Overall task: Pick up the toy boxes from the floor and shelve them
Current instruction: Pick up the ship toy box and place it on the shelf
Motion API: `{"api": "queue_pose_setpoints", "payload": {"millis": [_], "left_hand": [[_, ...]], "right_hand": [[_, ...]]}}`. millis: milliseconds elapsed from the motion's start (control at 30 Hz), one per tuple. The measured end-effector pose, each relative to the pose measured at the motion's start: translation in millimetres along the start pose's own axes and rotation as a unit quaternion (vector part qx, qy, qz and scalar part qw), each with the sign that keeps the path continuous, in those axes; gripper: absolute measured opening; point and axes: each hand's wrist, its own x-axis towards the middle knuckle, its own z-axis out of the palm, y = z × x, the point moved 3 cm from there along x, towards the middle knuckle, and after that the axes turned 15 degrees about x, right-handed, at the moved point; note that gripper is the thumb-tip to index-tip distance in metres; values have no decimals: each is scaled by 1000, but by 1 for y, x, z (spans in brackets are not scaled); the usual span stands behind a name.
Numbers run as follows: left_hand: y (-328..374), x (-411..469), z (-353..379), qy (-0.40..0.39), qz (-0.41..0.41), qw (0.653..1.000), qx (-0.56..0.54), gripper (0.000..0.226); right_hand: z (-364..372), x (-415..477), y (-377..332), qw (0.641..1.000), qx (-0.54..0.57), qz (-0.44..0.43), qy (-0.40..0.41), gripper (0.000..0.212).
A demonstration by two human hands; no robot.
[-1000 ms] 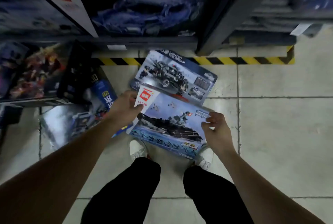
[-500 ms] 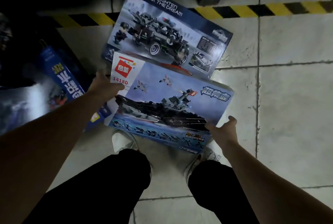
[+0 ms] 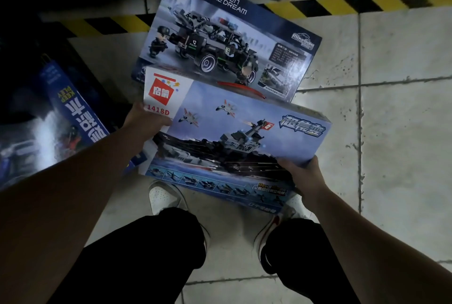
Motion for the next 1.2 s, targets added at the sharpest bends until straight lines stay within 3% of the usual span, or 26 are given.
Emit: {"api": "queue_pose_setpoints", "payload": {"millis": [133, 333, 500, 633, 767, 867, 1000, 1200], "left_hand": [[9, -6, -9, 4, 31, 999, -8, 59], [41, -22, -21, 24, 75, 996, -50, 40], [62, -38, -44, 29, 102, 992, -71, 56], [80, -60, -66, 33, 113, 990, -83, 54], [95, -92, -101, 41, 120, 986, -104, 56], [102, -111, -125, 48, 127, 985, -108, 65], [116, -156, -176, 84, 138, 980, -112, 63], [134, -231, -253, 155, 162, 963, -149, 50]], "right_hand": [[-1, -7, -17, 999, 22, -33, 11, 81], [-9, -20, -63, 993, 24, -108, 26, 73], [-15, -43, -108, 986, 27, -167, 16, 73], [-15, -68, -145, 981, 29, -192, 5, 86], [-15, -105, -183, 977, 41, -207, -13, 83], [-10, -133, -210, 972, 35, -230, -23, 103], [-8, -186, -253, 966, 34, -256, -21, 80], [5, -272, -319, 950, 29, -307, -43, 75]]}}
